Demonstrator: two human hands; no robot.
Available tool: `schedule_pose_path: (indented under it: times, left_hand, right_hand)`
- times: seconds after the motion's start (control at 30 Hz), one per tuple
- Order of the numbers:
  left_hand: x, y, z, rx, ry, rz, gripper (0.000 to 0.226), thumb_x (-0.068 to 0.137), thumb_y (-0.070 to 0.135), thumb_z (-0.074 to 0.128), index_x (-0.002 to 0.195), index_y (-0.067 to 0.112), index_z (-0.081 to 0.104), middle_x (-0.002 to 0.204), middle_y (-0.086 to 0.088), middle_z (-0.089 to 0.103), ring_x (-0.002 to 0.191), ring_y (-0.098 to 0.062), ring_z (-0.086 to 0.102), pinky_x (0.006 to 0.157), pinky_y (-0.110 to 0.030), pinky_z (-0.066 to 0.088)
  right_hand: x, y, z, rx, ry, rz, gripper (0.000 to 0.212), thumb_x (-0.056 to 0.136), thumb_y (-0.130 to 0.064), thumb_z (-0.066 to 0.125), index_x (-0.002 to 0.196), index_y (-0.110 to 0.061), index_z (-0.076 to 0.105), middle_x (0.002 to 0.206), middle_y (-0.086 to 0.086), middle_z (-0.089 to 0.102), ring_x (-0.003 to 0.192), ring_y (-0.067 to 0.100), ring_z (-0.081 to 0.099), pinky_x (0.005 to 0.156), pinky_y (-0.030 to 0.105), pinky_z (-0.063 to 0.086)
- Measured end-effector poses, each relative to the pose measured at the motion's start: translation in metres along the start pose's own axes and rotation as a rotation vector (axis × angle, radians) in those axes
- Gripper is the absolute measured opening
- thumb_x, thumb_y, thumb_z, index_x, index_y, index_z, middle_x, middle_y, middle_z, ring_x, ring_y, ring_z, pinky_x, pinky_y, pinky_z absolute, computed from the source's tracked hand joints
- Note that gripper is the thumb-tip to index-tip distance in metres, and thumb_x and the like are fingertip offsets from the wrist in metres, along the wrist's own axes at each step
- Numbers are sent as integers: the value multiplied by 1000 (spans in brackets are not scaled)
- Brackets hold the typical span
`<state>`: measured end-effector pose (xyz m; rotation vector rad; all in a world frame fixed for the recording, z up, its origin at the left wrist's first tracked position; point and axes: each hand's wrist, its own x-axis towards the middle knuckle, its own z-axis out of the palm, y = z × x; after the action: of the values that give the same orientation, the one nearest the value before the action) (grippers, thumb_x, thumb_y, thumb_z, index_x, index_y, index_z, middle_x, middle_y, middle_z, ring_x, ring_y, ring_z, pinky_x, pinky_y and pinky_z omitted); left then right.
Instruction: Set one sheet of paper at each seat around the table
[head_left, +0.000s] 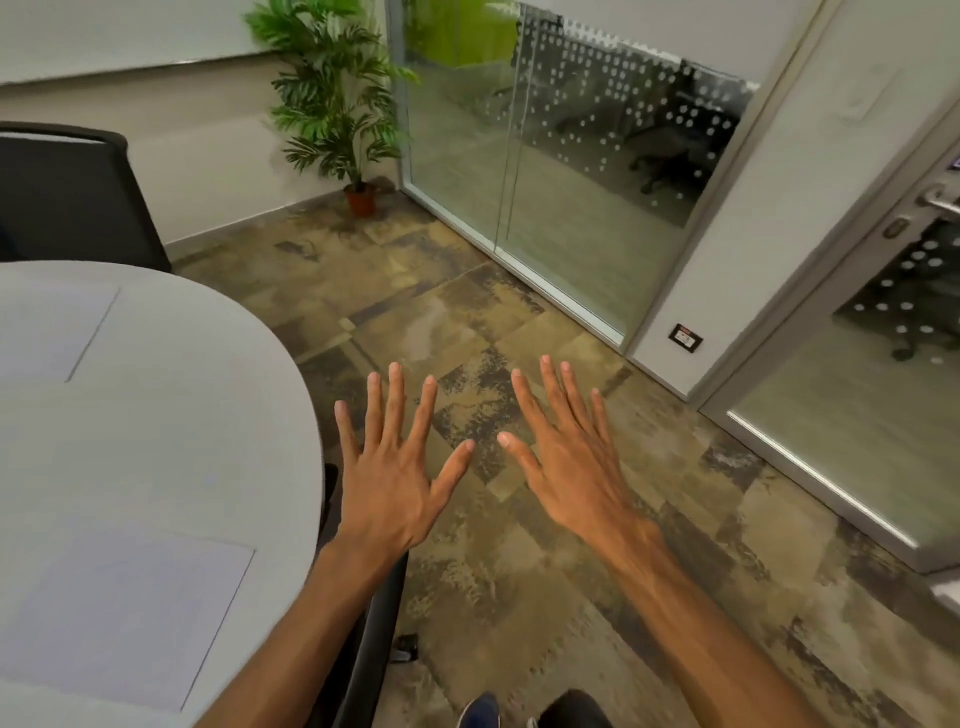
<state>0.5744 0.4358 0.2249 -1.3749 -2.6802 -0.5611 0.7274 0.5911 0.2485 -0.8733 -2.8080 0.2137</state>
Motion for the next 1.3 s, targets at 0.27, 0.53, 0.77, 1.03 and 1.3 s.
schedule_pose_path:
  times: [0.27, 0.53, 0.77, 1.03, 1.3]
  left_hand:
    - [100, -9, 31, 42, 21, -158, 83, 94, 79, 11, 161, 33, -8, 169, -5, -20, 155, -25, -22, 124, -61, -4]
    - [219, -37, 52, 127, 56, -382, 84, 91, 81, 5, 160, 35, -9, 168, -4, -23, 155, -25, -22, 124, -60, -5]
    - [304, -62, 55, 196, 33, -534, 82, 93, 79, 4, 160, 35, -12, 168, -4, -23, 154, -25, -23, 122, -61, -13]
    - [408, -137, 58, 209, 92, -618, 83, 93, 80, 9, 159, 35, -14, 168, -2, -25, 154, -23, -24, 120, -55, -22]
    - [521, -264, 50, 179, 133, -647, 84, 93, 81, 12, 160, 35, -10, 168, -2, -23, 155, -24, -22, 121, -55, -19]
  right_hand:
    - [135, 32, 20, 72, -20, -147, 68, 102, -63, 21, 156, -39, -12, 166, -2, -20, 151, 15, -23, 124, 52, -1]
    - [304, 45, 42, 189, -88, -359, 68, 103, -60, 27, 158, -37, -5, 167, -1, -16, 152, 15, -21, 124, 53, 1]
    - [423, 32, 51, 216, -114, -549, 68, 102, -62, 23, 158, -37, -6, 167, -2, -16, 152, 15, -21, 125, 52, 1]
    - [562, -9, 84, 226, -130, -636, 69, 99, -65, 18, 156, -39, -11, 167, -2, -18, 152, 15, -22, 125, 51, 1]
    - [710, -89, 123, 197, -157, -684, 69, 101, -64, 20, 157, -37, -10, 166, -2, -20, 151, 15, -24, 125, 52, 1]
